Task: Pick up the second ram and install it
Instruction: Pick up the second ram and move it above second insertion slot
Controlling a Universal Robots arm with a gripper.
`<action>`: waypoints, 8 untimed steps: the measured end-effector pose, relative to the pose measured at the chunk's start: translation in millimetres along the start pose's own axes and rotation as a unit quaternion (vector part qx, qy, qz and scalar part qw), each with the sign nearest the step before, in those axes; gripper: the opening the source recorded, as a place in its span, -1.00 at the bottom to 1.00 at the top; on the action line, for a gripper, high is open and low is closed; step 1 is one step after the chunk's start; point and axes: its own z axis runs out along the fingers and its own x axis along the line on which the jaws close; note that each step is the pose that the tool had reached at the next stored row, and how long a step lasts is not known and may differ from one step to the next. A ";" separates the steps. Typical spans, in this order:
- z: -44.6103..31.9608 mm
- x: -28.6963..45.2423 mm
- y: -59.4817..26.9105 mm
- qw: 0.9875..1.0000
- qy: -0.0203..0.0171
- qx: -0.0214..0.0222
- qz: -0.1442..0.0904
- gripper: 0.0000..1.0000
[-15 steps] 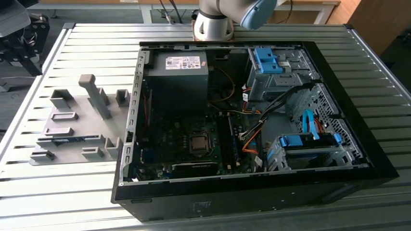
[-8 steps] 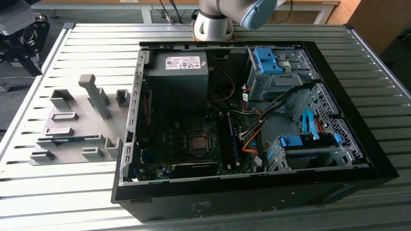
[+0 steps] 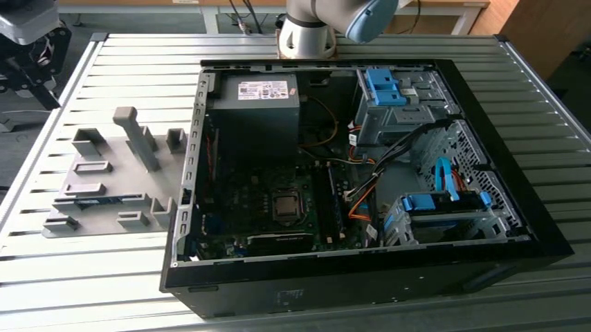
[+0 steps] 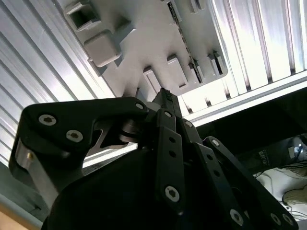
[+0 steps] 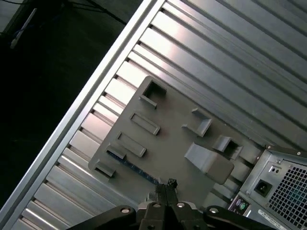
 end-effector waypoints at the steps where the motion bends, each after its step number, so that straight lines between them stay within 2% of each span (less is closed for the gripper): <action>1: 0.1 0.0 0.0 1.000 0.000 0.000 -0.007 -0.79; 4: 0.1 0.2 0.1 1.000 0.001 0.000 -0.029 -0.79; 8: 0.6 3.0 -0.4 0.999 0.001 0.000 -0.037 -0.79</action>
